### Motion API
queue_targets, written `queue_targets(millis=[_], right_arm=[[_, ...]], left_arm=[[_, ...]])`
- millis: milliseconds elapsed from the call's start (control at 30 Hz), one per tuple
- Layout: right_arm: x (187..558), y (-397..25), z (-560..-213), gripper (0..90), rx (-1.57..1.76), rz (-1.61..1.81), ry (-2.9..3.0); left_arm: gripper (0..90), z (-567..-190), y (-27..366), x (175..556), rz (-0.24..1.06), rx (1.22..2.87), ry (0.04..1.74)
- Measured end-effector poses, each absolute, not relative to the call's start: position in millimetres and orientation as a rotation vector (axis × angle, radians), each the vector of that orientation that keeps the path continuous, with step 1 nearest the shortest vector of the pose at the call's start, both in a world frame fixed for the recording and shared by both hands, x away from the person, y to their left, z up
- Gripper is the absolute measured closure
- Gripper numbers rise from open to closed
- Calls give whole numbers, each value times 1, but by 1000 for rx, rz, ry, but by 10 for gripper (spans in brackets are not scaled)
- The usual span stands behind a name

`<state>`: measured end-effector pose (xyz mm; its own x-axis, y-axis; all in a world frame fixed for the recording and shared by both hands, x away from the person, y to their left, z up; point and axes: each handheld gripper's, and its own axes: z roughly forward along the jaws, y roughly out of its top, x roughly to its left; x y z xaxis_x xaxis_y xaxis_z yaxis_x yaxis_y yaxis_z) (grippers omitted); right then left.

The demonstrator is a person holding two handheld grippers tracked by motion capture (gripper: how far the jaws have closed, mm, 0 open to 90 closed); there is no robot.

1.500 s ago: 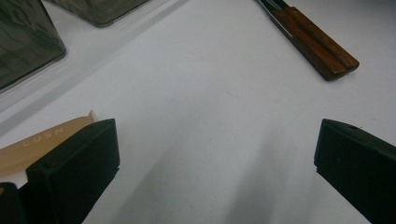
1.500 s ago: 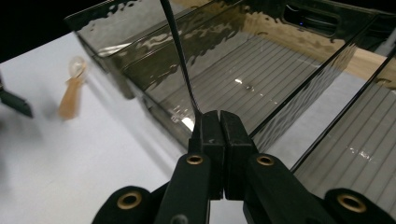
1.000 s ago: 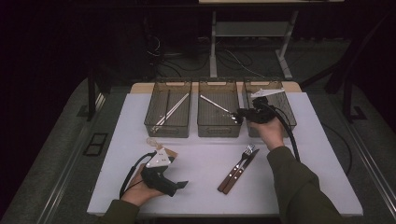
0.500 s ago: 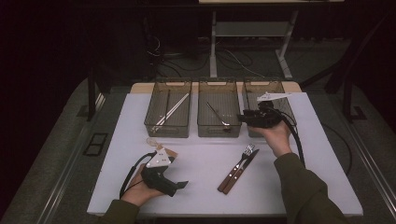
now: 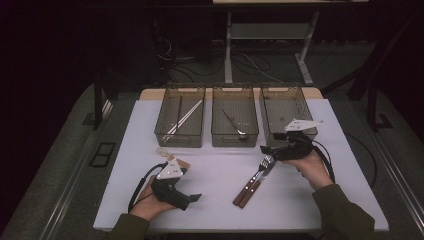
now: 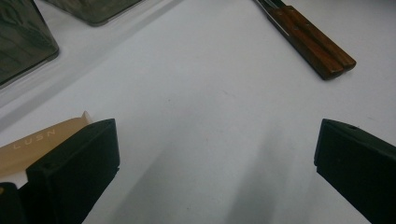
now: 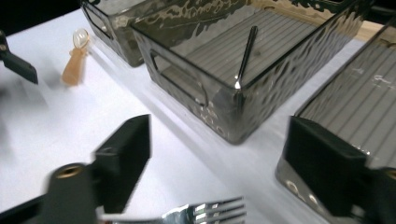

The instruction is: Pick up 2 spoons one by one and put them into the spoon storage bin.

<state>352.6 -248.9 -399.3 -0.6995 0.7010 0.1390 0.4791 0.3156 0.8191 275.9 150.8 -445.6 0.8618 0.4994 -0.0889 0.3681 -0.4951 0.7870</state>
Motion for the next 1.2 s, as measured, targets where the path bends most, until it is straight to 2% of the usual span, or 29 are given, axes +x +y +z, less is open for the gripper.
queue_targets(millis=[133,433,867,1000,1200], right_arm=[[335,-251,-405,136,1050,1314,2330],[298,-268,-426,135,1059,1319,2338],[264,-298,-442,136,1095,1375,2319],[261,-298,-444,136,1076,1369,2329],[263,-295,-446,136,1066,1340,2365]], left_arm=[[0,-445,151,276,190,2142,626],[0,-444,152,276,195,2138,626],[2,-439,152,278,224,2144,645],[101,-431,157,284,253,2133,673],[327,-423,171,295,297,2098,732]])
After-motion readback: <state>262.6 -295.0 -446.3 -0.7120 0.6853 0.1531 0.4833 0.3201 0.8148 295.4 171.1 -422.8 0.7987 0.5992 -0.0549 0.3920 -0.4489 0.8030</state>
